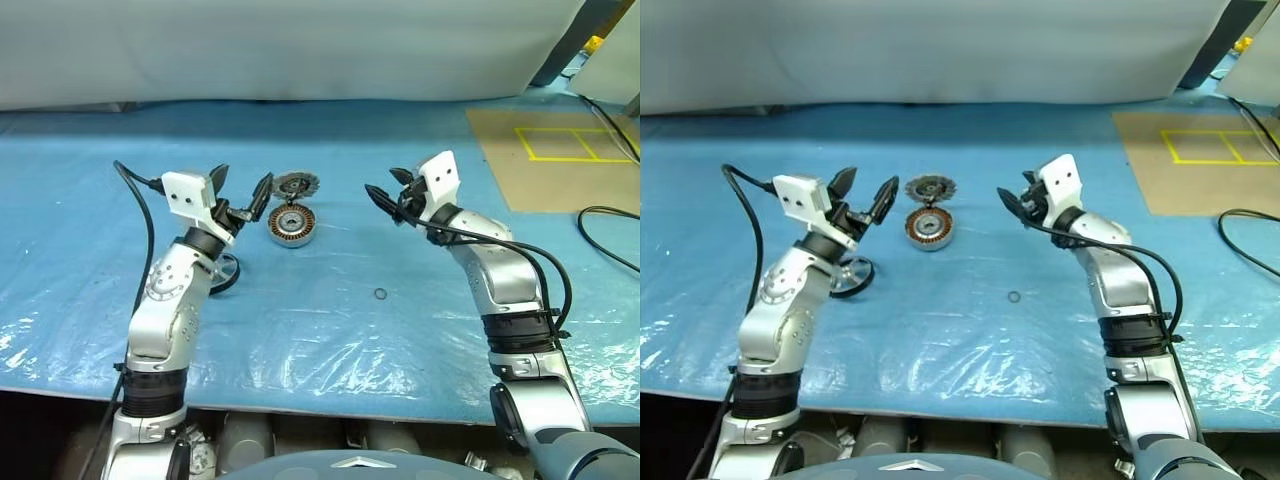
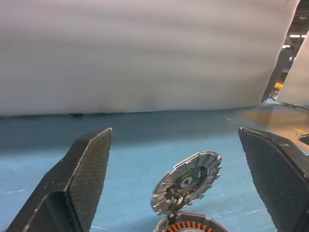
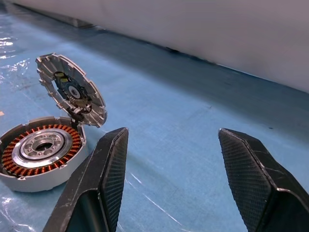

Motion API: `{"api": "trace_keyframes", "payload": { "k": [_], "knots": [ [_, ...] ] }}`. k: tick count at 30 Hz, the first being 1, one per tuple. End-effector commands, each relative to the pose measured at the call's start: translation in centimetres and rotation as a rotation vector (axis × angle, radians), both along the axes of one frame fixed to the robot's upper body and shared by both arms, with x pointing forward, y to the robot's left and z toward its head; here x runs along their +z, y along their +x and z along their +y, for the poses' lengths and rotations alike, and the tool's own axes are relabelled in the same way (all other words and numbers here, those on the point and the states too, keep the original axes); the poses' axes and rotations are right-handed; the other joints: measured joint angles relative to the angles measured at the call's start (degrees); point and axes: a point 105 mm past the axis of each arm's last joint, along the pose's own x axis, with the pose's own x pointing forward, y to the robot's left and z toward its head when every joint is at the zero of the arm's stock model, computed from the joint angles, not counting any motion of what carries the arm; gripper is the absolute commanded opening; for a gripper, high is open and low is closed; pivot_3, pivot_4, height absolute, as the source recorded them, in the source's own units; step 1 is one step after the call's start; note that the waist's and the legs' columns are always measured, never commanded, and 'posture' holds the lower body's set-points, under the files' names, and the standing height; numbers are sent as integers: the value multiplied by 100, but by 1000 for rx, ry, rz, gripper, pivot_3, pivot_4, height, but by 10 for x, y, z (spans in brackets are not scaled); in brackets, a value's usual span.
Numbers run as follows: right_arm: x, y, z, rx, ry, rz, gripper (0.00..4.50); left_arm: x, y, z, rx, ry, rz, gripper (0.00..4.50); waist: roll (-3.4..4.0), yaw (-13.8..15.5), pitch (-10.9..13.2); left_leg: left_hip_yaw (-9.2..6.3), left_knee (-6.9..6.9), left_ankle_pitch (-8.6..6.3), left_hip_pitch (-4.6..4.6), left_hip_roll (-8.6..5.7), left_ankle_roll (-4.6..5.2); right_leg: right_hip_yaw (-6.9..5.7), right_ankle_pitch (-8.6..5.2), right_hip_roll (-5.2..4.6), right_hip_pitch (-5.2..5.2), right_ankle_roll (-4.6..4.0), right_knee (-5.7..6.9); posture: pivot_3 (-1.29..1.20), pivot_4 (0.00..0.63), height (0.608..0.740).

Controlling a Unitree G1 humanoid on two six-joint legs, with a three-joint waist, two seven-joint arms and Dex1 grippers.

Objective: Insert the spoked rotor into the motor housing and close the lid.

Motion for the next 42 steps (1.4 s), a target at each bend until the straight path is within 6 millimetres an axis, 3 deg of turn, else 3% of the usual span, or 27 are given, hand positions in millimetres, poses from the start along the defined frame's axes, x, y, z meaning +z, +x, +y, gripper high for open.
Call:
{"api": "trace_keyframes", "payload": {
  "k": [1,6,9,13,17,21,29,36,42],
  "knots": [
    [2,0,-1,-43,20,-44,3091,7,4,14,11,15,-25,4387,0,4,0,0,0,0,0,0,1,0,0,0,0,0,0,0,150,740],
    [-24,-11,-3,-64,18,-4,3091,-20,3,23,-114,95,54,4387,1,8,0,1,-4,0,-6,-2,1,0,5,0,-6,8,-2,0,150,740],
    [-34,-15,-9,-105,-36,-20,3091,-27,10,31,-102,146,61,4387,1,11,0,0,0,1,-32,-2,1,0,7,0,-32,10,2,0,150,740],
    [-28,-23,-2,-97,34,-28,3091,-26,10,29,-104,104,40,4387,1,10,0,0,4,0,-31,-1,1,0,7,0,-32,10,7,0,150,740],
    [-26,-37,17,25,28,3,3091,-29,-7,7,-247,112,49,4387,1,-1,0,0,4,0,-30,0,1,0,6,-1,-32,10,8,0,150,740],
    [-10,-44,28,189,-2,28,3091,-29,-23,-8,-410,142,103,4387,3,5,2,0,2,1,-27,2,1,0,6,-1,-32,8,14,0,150,740],
    [-16,-66,33,479,-178,117,3091,-53,-49,0,-585,297,236,4387,8,7,4,3,1,3,-14,2,7,2,-9,0,-24,-17,16,0,150,740],
    [-9,-65,34,569,-229,118,3091,-50,-47,7,-577,322,226,4387,8,21,5,4,7,9,-16,1,18,2,-9,-3,-22,-21,21,0,150,740],
    [0,-45,52,682,-380,182,3091,-49,-44,10,-597,355,224,4387,9,-26,6,10,20,13,-8,5,26,2,-9,-4,-34,-36,59,0,150,740]
  ]
}}
